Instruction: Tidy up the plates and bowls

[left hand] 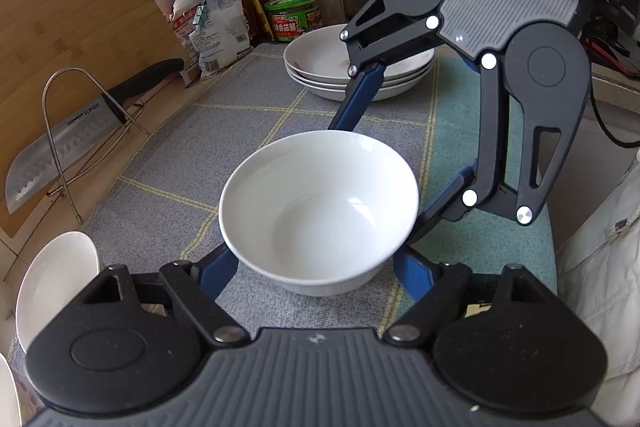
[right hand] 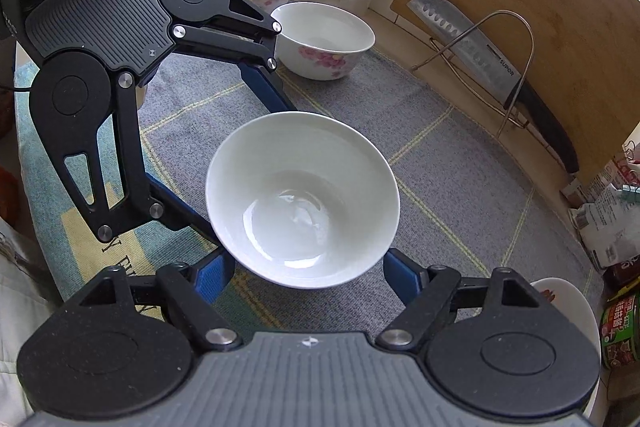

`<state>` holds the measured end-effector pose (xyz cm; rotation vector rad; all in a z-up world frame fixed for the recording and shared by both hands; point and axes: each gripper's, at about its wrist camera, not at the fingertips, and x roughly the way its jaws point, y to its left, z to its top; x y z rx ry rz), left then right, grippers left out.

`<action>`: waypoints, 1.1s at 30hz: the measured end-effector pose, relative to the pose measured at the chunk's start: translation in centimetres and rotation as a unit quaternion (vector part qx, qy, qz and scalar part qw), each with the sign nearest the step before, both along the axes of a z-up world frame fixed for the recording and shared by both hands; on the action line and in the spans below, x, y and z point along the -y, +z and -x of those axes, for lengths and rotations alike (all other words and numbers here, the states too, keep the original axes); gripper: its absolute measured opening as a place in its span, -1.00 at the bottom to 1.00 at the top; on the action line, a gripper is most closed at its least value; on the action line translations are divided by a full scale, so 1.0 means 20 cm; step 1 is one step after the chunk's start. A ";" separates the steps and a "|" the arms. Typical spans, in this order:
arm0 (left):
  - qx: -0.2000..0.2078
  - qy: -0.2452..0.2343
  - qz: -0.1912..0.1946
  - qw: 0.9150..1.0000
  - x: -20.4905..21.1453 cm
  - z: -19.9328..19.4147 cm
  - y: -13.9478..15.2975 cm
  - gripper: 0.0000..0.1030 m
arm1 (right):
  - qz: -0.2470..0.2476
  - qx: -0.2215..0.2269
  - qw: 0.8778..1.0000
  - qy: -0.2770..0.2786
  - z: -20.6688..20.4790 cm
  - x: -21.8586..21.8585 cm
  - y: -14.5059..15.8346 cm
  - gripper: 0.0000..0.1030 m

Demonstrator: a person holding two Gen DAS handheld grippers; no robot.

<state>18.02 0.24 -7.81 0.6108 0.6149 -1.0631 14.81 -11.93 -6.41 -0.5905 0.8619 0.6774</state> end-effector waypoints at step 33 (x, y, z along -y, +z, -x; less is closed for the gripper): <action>0.002 0.013 -0.005 1.000 0.00 0.00 -0.02 0.87 | -0.013 -0.006 1.000 -0.013 -0.01 0.01 -0.02 0.78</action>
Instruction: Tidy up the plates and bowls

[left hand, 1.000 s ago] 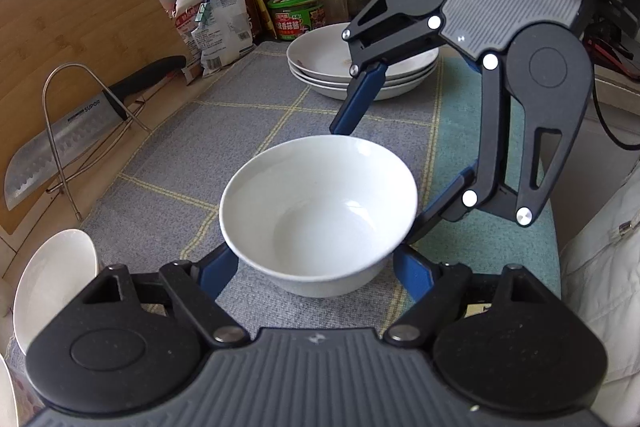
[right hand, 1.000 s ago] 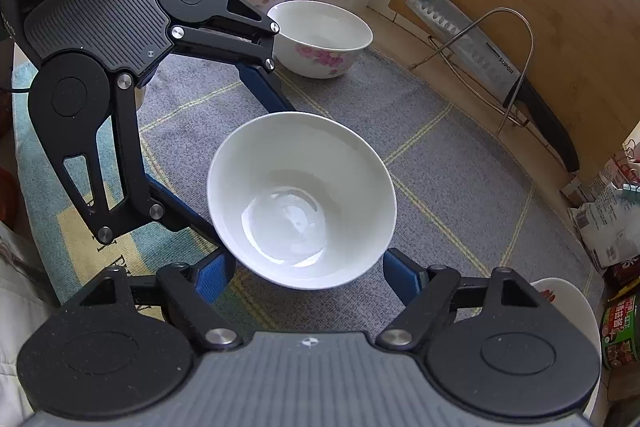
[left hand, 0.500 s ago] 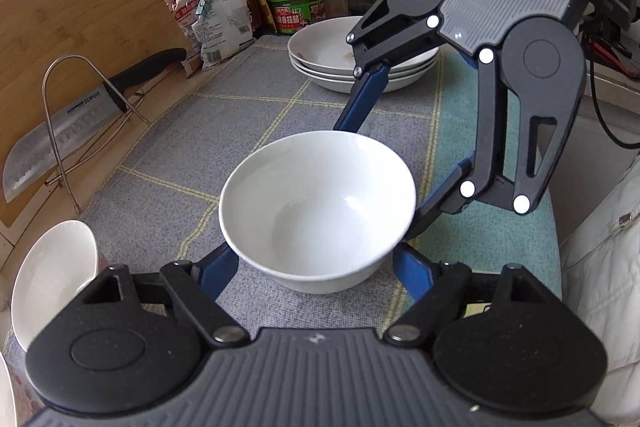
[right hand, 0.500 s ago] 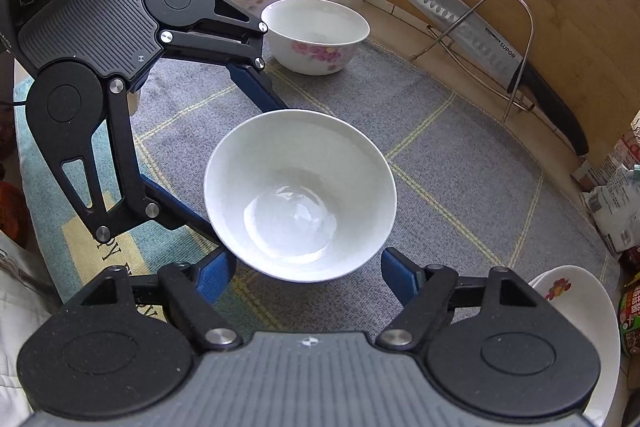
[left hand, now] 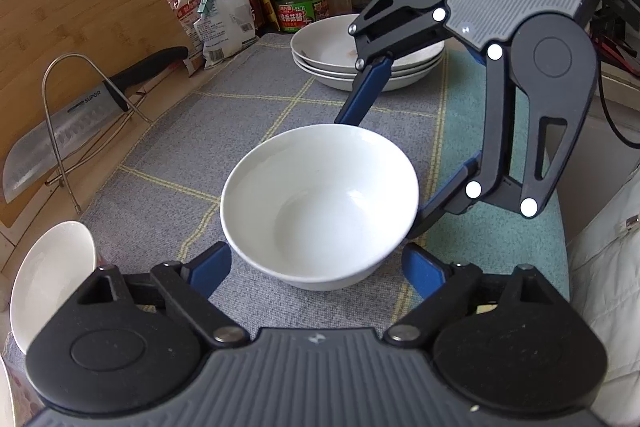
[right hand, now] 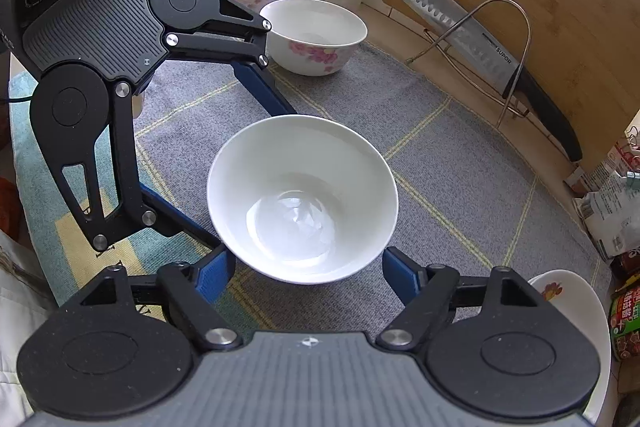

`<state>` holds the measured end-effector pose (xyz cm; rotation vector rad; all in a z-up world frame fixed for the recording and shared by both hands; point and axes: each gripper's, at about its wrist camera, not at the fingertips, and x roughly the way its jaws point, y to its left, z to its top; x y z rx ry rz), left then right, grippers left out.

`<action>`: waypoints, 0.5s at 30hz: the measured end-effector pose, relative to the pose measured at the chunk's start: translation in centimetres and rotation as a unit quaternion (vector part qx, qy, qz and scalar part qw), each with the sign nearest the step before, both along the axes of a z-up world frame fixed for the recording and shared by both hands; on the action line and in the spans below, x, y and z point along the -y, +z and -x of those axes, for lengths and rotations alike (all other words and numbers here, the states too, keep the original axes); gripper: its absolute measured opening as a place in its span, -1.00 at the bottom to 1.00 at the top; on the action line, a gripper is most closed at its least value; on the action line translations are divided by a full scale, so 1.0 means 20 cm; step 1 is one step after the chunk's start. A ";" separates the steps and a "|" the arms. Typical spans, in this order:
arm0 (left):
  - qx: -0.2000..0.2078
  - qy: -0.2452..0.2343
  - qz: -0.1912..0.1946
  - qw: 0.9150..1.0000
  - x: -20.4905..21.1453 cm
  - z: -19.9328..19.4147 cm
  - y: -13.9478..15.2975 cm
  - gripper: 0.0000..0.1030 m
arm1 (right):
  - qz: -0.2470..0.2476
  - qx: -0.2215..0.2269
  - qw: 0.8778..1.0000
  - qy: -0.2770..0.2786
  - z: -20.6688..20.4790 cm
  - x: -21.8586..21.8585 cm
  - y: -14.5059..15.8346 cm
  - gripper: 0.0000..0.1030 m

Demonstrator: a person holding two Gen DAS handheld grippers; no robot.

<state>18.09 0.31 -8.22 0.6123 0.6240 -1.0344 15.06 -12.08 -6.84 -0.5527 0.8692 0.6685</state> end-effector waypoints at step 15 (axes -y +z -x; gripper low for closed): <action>-0.004 0.305 0.049 0.951 -0.44 0.13 0.12 0.96 | -0.065 0.034 0.979 -0.188 0.02 -0.04 0.20 1.00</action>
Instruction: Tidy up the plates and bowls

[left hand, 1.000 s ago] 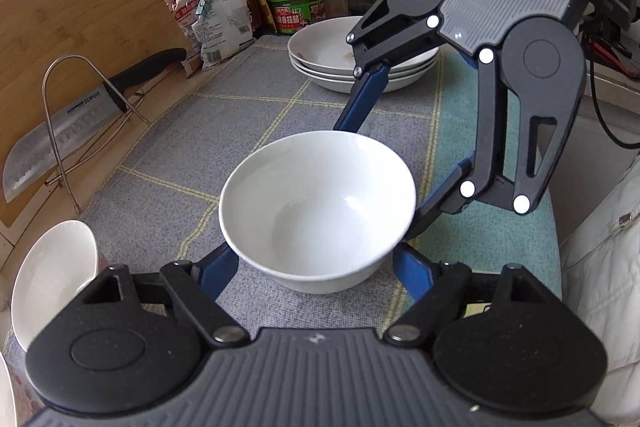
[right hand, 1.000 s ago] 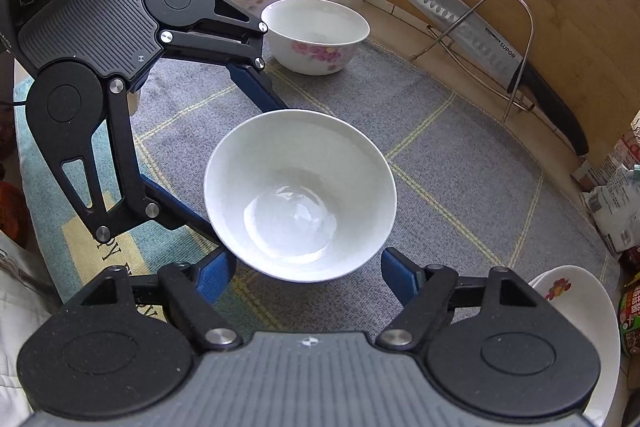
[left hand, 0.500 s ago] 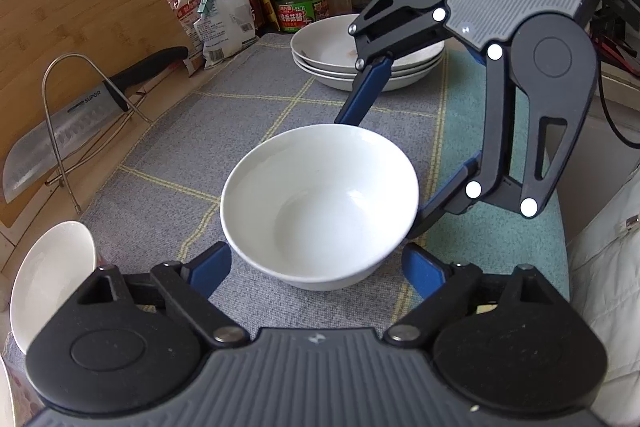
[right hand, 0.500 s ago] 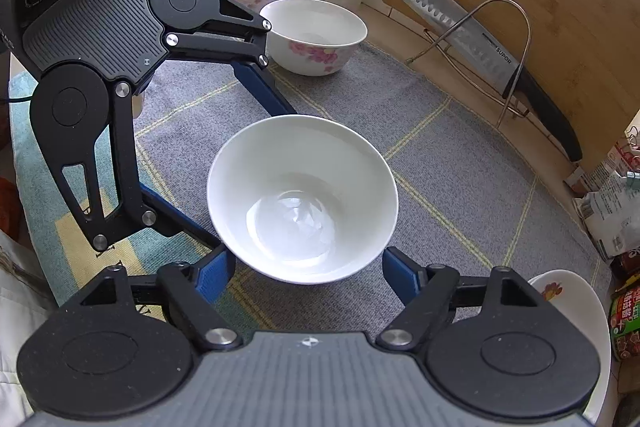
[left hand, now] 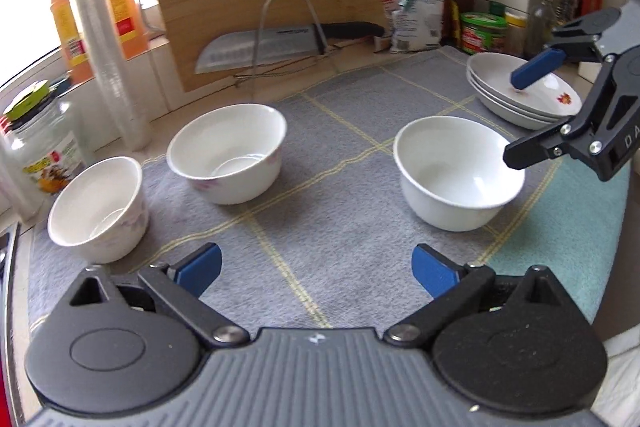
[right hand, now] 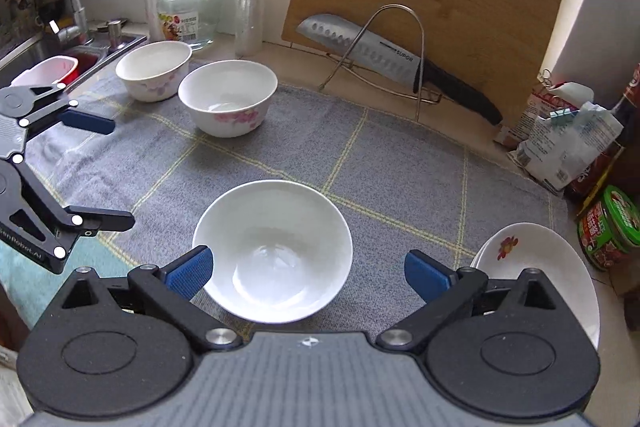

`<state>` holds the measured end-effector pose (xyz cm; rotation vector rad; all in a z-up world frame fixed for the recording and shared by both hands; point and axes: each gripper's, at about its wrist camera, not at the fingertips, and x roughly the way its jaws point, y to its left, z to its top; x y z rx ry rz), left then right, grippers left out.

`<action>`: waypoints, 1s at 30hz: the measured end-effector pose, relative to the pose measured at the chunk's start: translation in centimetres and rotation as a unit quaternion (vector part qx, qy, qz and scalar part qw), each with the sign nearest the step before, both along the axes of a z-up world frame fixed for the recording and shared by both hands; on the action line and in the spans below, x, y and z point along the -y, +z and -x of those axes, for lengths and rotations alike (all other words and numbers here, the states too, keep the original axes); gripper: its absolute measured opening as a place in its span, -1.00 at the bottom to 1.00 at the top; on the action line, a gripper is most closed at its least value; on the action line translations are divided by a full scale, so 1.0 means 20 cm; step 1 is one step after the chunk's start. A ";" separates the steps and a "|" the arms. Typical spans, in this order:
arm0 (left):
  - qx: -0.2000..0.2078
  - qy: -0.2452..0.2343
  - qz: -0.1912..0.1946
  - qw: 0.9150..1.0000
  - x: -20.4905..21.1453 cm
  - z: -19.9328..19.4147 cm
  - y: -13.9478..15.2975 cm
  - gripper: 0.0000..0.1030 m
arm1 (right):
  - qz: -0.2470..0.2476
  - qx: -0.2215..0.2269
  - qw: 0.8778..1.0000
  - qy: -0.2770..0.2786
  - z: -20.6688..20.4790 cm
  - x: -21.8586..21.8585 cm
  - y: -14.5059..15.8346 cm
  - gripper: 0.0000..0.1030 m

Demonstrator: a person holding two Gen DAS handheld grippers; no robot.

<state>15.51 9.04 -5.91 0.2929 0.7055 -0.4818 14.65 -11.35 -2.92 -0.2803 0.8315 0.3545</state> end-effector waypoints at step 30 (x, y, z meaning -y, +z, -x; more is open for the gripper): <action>-0.010 0.044 0.046 0.998 -0.38 -0.34 0.21 0.97 | -0.020 0.073 0.997 -0.018 -0.14 -0.61 -0.09 1.00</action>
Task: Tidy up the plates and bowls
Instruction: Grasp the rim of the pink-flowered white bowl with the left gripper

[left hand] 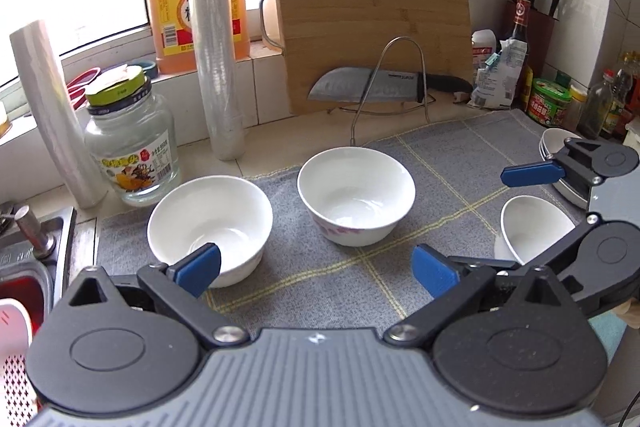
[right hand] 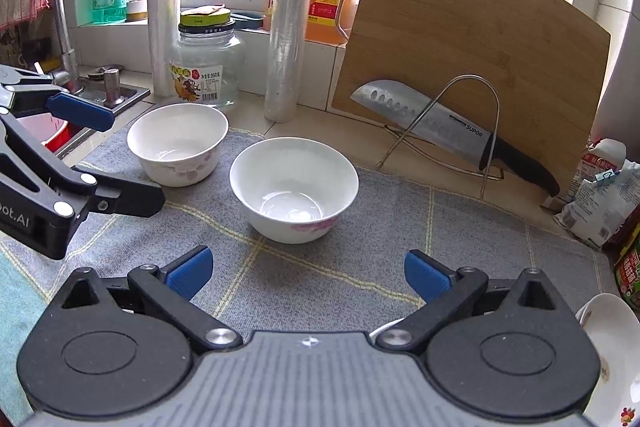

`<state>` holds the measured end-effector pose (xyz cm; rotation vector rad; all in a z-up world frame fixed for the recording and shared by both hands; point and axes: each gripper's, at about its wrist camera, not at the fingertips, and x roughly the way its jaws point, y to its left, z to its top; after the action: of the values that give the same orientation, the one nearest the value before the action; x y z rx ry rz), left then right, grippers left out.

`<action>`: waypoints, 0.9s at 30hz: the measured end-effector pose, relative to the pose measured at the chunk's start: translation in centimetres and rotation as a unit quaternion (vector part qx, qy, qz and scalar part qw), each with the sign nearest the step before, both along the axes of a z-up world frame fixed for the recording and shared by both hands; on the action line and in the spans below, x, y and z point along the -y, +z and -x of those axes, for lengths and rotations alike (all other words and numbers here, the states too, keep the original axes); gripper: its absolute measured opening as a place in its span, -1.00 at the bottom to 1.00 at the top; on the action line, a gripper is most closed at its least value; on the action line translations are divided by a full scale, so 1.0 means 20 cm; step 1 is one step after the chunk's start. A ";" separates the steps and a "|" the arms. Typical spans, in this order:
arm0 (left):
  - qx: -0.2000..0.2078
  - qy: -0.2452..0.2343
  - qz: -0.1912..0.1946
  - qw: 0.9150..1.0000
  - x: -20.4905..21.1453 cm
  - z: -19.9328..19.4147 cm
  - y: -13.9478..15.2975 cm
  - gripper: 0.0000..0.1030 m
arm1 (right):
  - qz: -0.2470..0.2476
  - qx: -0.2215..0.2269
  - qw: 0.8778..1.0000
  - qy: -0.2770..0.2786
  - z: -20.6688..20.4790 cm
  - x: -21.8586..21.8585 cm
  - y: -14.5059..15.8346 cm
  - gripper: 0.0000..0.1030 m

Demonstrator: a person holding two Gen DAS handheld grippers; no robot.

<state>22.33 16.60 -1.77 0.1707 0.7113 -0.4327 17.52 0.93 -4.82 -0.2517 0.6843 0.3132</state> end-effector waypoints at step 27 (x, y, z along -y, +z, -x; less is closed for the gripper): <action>-0.068 -0.157 -0.026 0.985 0.27 -0.61 -0.04 0.98 | -0.002 -0.015 0.997 -0.070 -0.18 -0.17 -0.11 1.00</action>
<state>34.60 11.17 -2.58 0.3060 0.8328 -0.7320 21.17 4.35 -6.94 -0.1937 0.7270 0.1857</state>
